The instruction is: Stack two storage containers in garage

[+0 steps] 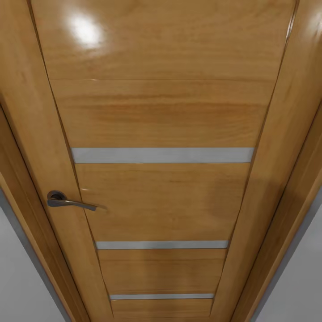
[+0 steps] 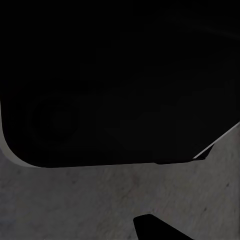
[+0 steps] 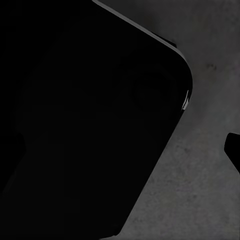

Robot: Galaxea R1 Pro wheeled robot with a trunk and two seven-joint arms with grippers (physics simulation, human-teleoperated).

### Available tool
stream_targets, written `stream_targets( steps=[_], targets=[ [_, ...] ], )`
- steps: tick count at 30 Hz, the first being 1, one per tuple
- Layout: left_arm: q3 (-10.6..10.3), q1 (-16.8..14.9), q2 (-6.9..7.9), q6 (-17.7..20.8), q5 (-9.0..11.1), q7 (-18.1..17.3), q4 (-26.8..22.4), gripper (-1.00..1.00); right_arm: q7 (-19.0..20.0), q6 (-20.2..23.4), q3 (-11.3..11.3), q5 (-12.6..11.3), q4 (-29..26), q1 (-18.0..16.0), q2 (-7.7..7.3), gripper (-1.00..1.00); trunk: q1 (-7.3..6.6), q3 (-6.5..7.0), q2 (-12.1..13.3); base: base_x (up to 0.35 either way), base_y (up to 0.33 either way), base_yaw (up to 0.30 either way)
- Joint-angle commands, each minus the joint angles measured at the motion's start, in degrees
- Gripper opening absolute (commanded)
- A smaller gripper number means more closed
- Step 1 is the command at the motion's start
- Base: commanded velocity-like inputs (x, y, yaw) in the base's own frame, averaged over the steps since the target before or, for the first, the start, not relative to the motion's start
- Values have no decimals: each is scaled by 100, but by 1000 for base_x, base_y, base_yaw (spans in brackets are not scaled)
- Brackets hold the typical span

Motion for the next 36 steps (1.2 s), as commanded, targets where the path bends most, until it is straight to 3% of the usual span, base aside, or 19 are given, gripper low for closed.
stream_targets(
  steps=[1,16,36],
  targets=[
    [3,1,0,-7,8,1,-4,100,1,-15,43,-55,-2,1,0,100,0,-4,-2,0,0,0],
    [3,1,3,-9,6,1,-4,100,0,-15,37,-55,-2,1,-1,100,0,-4,-2,-133,0,0],
    [3,1,0,-11,1,1,-4,100,1,-15,39,-55,-2,1,-4,100,0,-4,-2,-8,0,0]
  ],
)
